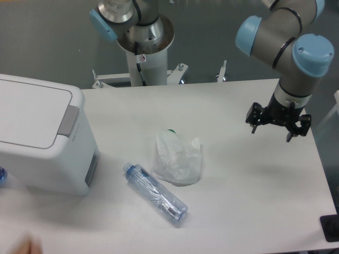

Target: Open the trash can

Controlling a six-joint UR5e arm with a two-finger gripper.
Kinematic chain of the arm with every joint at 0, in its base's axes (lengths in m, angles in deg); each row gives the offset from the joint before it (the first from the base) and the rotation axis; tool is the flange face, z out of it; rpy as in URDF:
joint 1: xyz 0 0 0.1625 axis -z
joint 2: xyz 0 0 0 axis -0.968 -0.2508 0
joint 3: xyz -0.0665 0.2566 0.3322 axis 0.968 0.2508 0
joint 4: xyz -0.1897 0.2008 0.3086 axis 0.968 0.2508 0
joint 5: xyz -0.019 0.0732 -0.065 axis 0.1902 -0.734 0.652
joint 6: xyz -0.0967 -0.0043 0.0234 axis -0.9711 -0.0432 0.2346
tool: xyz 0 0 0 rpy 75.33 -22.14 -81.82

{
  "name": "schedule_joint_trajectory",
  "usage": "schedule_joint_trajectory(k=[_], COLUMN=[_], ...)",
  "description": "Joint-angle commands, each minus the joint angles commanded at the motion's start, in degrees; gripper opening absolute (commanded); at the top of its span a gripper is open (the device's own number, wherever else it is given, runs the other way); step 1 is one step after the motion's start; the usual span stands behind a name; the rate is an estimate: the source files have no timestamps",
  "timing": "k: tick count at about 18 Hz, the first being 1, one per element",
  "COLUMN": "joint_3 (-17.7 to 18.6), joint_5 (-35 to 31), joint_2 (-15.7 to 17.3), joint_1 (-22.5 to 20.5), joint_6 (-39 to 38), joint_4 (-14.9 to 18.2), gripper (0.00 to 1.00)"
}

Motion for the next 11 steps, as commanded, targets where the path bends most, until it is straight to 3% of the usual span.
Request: schedule_joint_trajectory(k=[9, 11], joint_3=[0.1, 0.7], joint_5=[0.9, 3.7], joint_2=[1.2, 1.3], joint_1=[0.5, 0.5], joint_6=[-0.5, -0.7], joint_4=[0.2, 0.1], gripper=[1.00, 1.00])
